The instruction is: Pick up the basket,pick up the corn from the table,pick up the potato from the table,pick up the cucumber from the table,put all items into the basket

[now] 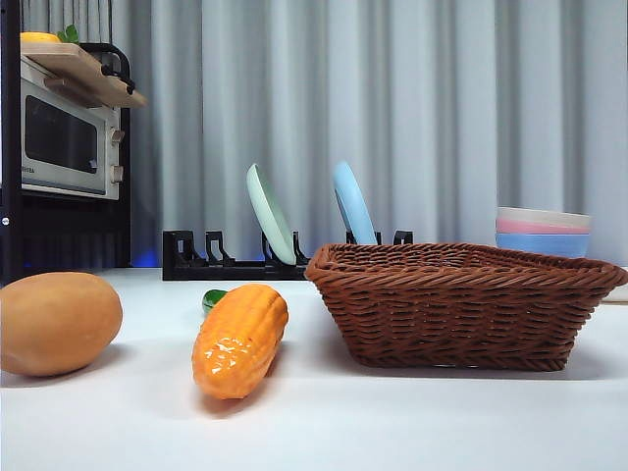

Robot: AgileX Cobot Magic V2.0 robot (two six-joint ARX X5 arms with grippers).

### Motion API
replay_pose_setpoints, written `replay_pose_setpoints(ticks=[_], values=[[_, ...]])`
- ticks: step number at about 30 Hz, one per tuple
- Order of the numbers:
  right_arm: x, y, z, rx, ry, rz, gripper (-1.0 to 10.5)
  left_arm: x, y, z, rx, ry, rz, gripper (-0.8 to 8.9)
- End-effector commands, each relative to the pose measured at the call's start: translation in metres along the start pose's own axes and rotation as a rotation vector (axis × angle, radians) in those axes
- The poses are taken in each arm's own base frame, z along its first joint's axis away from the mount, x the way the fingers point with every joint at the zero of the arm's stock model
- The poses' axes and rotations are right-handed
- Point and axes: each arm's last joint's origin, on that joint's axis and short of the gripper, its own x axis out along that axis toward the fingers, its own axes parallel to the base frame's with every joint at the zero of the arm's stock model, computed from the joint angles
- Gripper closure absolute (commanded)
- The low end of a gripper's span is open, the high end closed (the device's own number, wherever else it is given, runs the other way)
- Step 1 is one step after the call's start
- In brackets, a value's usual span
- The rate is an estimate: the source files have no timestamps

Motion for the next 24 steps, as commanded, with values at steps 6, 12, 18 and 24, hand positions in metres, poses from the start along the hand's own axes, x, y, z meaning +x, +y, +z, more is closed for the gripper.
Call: replay_pose_setpoints(ticks=[6, 12, 18, 24], values=[[0.009, 0.026, 0.054, -0.168, 0.133, -0.047, 9.5, -0.004, -0.021, 0.050, 0.149, 0.043, 0.014, 8.19], [0.030, 0.041, 0.090, -0.263, 0.296, -0.084, 9.5, 0.009, -0.030, 0.080, 0.209, 0.151, 0.029, 8.19], [0.062, 0.052, 0.108, -0.291, 0.506, 0.052, 9.5, 0.037, -0.031, 0.091, 0.185, 0.372, -0.071, 8.18], [0.096, 0.049, 0.103, -0.251, 0.626, 0.129, 7.3, 0.069, -0.023, 0.084, 0.106, 0.546, -0.189, 7.34]])
